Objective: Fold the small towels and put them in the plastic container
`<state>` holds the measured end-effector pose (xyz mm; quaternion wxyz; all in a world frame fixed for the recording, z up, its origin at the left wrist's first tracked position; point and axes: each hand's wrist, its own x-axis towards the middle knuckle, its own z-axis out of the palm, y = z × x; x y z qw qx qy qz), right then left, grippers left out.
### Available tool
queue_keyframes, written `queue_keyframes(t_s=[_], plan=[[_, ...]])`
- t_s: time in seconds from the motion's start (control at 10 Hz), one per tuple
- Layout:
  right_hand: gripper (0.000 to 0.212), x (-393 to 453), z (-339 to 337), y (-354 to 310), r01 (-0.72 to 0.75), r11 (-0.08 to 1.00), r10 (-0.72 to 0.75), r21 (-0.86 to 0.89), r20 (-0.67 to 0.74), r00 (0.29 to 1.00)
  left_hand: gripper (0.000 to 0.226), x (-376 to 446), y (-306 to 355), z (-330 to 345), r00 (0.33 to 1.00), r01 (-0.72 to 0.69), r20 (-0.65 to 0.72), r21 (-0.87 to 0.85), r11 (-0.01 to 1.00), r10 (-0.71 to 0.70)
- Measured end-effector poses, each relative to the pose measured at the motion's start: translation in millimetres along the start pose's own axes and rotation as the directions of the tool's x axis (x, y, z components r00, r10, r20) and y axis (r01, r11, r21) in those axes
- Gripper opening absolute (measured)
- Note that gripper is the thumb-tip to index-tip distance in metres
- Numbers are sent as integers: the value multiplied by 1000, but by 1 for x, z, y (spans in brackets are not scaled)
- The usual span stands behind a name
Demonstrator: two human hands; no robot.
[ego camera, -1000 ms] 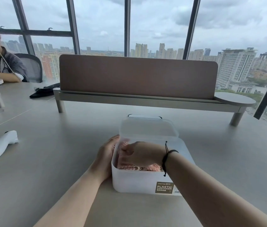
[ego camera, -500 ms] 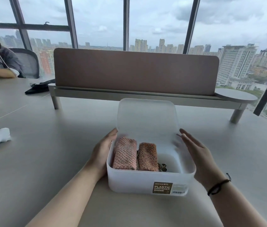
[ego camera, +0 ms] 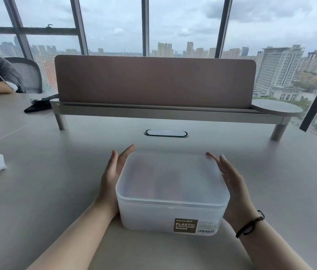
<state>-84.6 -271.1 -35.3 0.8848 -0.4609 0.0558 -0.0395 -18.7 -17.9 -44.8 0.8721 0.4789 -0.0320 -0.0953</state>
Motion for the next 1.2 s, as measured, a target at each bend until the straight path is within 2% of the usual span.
queue_keyframes(t_s=[0.1, 0.2, 0.3, 0.4, 0.6, 0.7, 0.8, 0.9, 1.1, 1.2], plan=[[35, -1, -2, 0, 66, 986, -61, -150, 42, 997, 41, 1, -3, -2, 1000, 11, 28, -30, 999, -10], [40, -1, -4, 0, 69, 982, -61, -175, 53, 997, 38, -6, -1, 0, 997, 9, 71, 80, 997, -15], [37, -3, -3, -4, 60, 978, -51, -201, 53, 997, 39, -8, 2, -4, 999, -36, 43, 177, 984, 29], [37, -4, -4, -6, 108, 957, -105, -268, 26, 994, 40, -10, 6, -7, 995, -96, 50, 257, 962, 86], [33, -11, 3, -10, 142, 951, -142, -274, 20, 990, 28, -18, 6, -3, 991, -137, 43, 274, 952, 130], [30, -12, 3, -9, 152, 940, -157, -304, 9, 988, 44, -23, 6, -6, 979, -156, 174, 307, 939, 105], [29, -12, 4, -8, 135, 951, -141, -279, -4, 990, 75, -21, 9, -19, 956, -172, 287, 362, 916, 66], [27, -13, 5, -8, 128, 965, -130, -229, 6, 992, 95, -20, 13, -27, 930, -193, 366, 400, 896, 37], [25, -13, 4, -8, 146, 958, -148, -246, 12, 989, 92, -22, 14, -25, 943, -153, 333, 375, 914, 21], [24, -13, 2, -10, 199, 917, -200, -345, 35, 979, 71, -22, 11, -20, 963, -61, 268, 215, 975, 1]])
